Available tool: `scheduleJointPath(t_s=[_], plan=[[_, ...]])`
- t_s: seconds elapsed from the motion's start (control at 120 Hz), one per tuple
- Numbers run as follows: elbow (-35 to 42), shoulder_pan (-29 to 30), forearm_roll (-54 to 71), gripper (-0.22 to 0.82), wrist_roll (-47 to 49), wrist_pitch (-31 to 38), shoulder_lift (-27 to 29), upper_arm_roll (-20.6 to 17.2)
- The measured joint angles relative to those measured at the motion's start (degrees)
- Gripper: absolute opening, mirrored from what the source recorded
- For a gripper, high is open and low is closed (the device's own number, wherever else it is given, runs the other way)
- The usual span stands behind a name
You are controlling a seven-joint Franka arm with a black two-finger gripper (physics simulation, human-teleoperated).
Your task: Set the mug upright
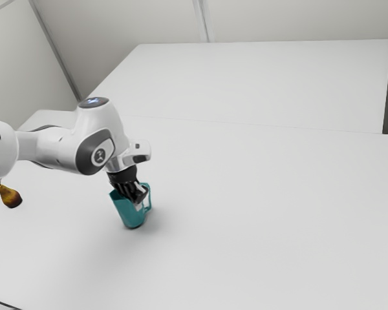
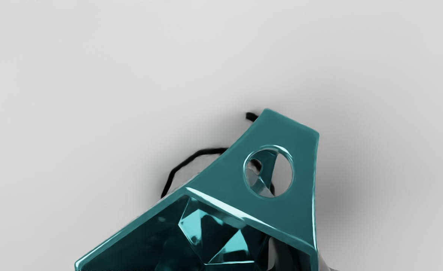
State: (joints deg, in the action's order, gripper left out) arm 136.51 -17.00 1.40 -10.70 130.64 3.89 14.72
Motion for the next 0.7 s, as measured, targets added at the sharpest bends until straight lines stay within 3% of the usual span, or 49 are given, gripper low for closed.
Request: scheduleJointPath(t_s=[0.142, 0.275, 0.458, 0.7], plan=[[-0.07, 0.03, 0.50, 0.24, 1.44, 0.76, 0.20, 0.04], [-0.58, -0.04, 1.44, 0.41, 2.51, 0.96, 1.01, 0.05], [-0.88, -0.67, 1.83, 0.52, 3.64, 1.07, 3.13, 0.05], [-4.63, -1.34, 1.97, 0.58, 4.68, -0.63, 3.78, 0.05]])
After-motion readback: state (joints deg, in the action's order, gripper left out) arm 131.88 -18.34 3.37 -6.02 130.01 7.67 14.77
